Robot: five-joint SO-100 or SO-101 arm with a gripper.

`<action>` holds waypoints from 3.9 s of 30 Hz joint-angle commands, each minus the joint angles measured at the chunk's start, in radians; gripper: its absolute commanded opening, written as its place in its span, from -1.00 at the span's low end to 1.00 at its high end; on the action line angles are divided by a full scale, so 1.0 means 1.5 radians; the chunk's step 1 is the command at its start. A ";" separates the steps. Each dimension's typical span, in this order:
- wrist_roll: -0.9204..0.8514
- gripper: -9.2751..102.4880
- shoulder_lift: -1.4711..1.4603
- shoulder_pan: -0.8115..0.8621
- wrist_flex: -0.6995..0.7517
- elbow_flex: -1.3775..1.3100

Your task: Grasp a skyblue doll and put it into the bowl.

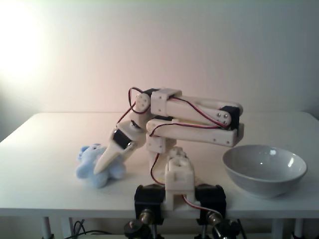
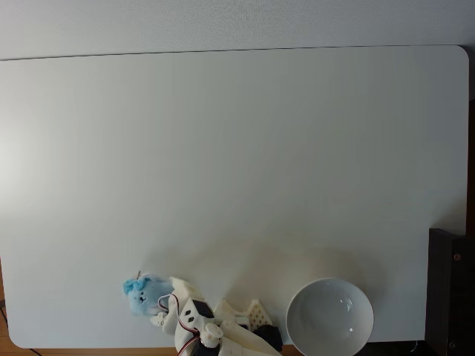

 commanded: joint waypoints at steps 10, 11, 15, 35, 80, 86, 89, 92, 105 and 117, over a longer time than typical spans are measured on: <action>0.003 -0.77 0.105 0.005 -0.004 -0.003; 0.003 -0.77 0.106 0.005 -0.004 -0.003; 0.004 -0.77 0.107 0.005 -0.004 -0.003; -0.010 -0.31 0.190 -0.009 0.009 -0.163; -0.073 0.13 -0.642 0.012 0.038 -0.550; -0.073 0.13 -0.643 0.014 0.054 -0.549; -0.080 0.14 -0.645 0.018 0.096 -0.550; -0.103 0.15 -0.645 0.040 0.123 -0.550; -0.097 0.67 -0.673 0.092 0.083 -0.502; -0.106 0.67 -0.870 0.092 -0.045 -0.502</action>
